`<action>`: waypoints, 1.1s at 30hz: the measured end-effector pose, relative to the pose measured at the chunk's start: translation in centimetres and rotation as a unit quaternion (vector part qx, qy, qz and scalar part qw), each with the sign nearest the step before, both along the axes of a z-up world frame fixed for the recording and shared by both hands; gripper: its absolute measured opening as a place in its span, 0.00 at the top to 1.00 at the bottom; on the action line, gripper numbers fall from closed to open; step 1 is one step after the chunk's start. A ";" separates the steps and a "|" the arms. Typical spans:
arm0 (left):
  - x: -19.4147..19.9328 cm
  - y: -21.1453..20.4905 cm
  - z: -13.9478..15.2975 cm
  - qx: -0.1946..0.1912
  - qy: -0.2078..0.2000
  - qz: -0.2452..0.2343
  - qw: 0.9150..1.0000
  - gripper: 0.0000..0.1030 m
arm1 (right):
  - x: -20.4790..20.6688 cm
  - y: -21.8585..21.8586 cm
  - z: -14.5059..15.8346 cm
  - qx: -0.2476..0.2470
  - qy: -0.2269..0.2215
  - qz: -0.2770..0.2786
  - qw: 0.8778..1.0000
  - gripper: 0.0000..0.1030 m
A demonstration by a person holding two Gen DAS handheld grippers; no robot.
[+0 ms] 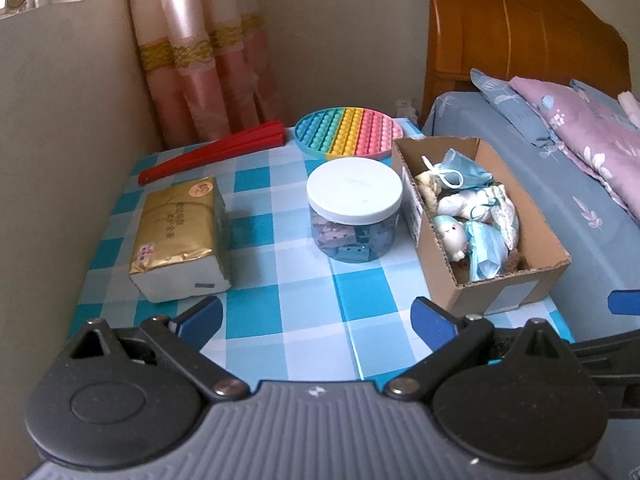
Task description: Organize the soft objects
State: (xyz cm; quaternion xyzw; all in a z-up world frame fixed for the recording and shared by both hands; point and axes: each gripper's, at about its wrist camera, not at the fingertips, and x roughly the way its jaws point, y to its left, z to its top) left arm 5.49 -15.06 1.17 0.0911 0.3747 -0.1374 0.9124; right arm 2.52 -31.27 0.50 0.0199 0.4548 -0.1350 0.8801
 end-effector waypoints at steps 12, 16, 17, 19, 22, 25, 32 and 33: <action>0.0 -0.6 0.2 0.003 -0.005 -0.008 1.000 0.03 | -0.3 -0.8 0.1 0.004 -0.003 -0.004 1.000 0.00; -0.1 -0.7 0.3 0.003 -0.006 -0.010 1.000 0.03 | -0.3 -0.8 0.3 0.004 -0.005 -0.004 1.000 0.00; -0.1 -0.8 0.3 0.003 -0.006 -0.011 1.000 0.03 | -0.3 -0.8 0.3 0.005 -0.005 -0.005 1.000 0.00; -0.2 -0.8 0.3 0.004 -0.006 -0.012 1.000 0.03 | -0.4 -0.9 0.3 0.005 -0.006 -0.005 1.000 0.00; -0.2 -0.9 0.3 0.004 -0.006 -0.012 1.000 0.03 | -0.4 -0.9 0.4 0.004 -0.006 -0.004 1.000 0.00; -0.2 -0.9 0.3 0.004 -0.006 -0.012 1.000 0.03 | -0.4 -0.8 0.4 0.005 -0.007 -0.004 1.000 0.00; -0.2 -1.0 0.3 0.004 -0.006 -0.015 1.000 0.03 | -0.6 -0.8 0.5 0.003 -0.006 -0.005 1.000 0.00; -0.2 -1.0 0.3 0.004 -0.006 -0.015 1.000 0.03 | -0.6 -0.8 0.5 0.003 -0.006 -0.004 1.000 0.00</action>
